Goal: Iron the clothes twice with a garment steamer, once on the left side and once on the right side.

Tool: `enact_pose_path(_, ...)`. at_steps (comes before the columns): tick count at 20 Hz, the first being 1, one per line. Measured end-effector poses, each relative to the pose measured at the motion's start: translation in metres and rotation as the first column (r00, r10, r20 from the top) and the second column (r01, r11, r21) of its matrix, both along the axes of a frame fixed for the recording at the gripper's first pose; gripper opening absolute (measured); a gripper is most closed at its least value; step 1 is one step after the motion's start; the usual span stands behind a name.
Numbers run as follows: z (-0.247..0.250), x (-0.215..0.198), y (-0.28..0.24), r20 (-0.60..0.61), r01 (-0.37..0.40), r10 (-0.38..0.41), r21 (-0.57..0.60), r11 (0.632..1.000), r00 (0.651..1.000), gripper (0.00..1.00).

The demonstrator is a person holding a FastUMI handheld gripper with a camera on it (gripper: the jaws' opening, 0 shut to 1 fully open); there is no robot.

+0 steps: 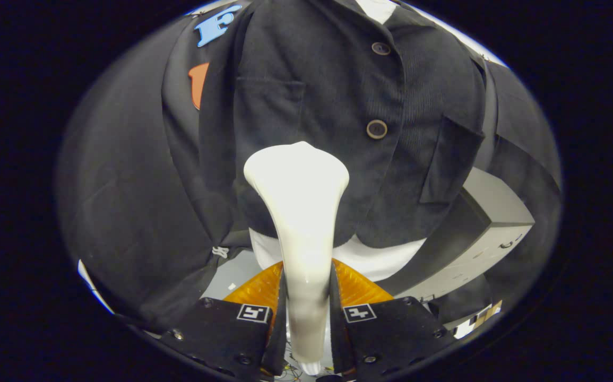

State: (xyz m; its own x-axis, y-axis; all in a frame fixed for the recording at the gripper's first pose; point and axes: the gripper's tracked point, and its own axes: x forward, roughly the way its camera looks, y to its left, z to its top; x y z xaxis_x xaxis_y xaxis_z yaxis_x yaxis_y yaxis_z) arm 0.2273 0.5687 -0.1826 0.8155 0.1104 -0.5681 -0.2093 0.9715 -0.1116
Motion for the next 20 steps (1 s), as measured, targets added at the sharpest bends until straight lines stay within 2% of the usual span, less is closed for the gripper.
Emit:
enact_pose_path(12,-0.053,-0.005,-0.016,-0.080,-0.016,0.015,-0.010,1.000,0.997,0.37)
enact_pose_path(15,-0.041,-0.011,-0.017,-0.077,-0.030,0.031,0.010,0.999,0.997,0.37)
enact_pose_path(20,0.021,-0.026,-0.045,-0.002,-0.077,0.077,0.080,0.994,0.997,0.37)
